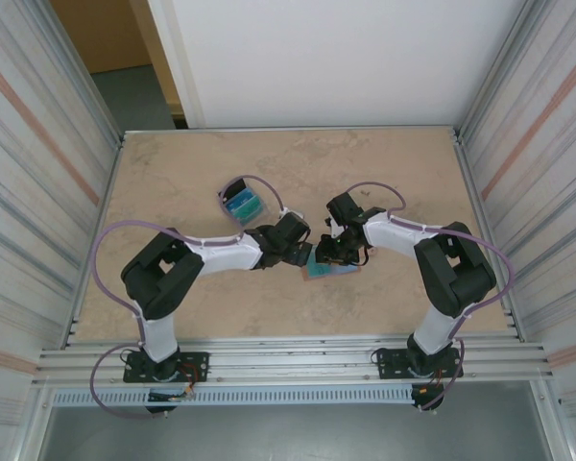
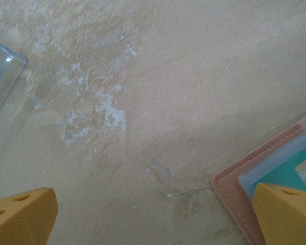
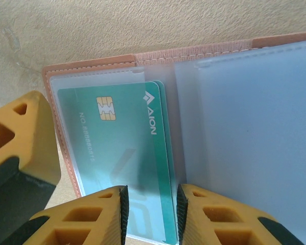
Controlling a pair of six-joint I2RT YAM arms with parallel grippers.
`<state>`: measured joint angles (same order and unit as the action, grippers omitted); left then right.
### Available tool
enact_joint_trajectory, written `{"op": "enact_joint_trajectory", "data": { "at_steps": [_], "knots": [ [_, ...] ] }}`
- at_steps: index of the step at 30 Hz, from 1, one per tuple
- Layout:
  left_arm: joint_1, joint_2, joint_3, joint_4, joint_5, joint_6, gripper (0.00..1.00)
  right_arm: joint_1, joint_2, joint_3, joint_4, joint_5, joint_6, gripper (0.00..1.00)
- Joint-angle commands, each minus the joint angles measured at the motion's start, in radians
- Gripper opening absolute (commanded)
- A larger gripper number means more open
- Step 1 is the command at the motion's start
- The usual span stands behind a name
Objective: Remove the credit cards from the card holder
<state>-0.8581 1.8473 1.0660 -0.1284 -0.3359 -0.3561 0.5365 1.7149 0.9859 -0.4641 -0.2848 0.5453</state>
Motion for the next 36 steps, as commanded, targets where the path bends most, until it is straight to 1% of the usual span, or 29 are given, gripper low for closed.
{"op": "enact_joint_trajectory", "data": {
  "at_steps": [1, 9, 15, 19, 24, 27, 31, 36],
  "knots": [
    [0.007, 0.021, 0.032, -0.040, 0.009, 0.007, 0.99, 0.001, 0.014, 0.004, -0.023, 0.006, -0.010, 0.32],
    [0.006, 0.065, 0.058, -0.079, 0.023, 0.021, 0.99, 0.000, 0.027, 0.009, -0.031, 0.004, -0.005, 0.33],
    [0.006, 0.073, 0.057, -0.113, 0.020, 0.026, 0.99, -0.012, 0.049, 0.001, -0.028, -0.028, 0.003, 0.33],
    [0.005, 0.068, 0.047, -0.125, 0.022, 0.028, 0.99, -0.043, 0.049, -0.037, 0.045, -0.137, 0.022, 0.31],
    [0.004, 0.064, 0.043, -0.136, 0.021, 0.033, 0.99, -0.093, 0.026, -0.100, 0.203, -0.336, 0.052, 0.27],
    [0.003, 0.064, 0.045, -0.139, 0.018, 0.035, 0.99, -0.123, 0.024, -0.128, 0.287, -0.428, 0.078, 0.26],
    [-0.001, 0.065, 0.048, -0.144, 0.013, 0.037, 0.99, -0.156, 0.025, -0.156, 0.360, -0.500, 0.102, 0.25],
    [-0.004, 0.061, 0.048, -0.151, 0.008, 0.034, 0.99, -0.189, 0.016, -0.185, 0.388, -0.523, 0.106, 0.23]
  ]
}}
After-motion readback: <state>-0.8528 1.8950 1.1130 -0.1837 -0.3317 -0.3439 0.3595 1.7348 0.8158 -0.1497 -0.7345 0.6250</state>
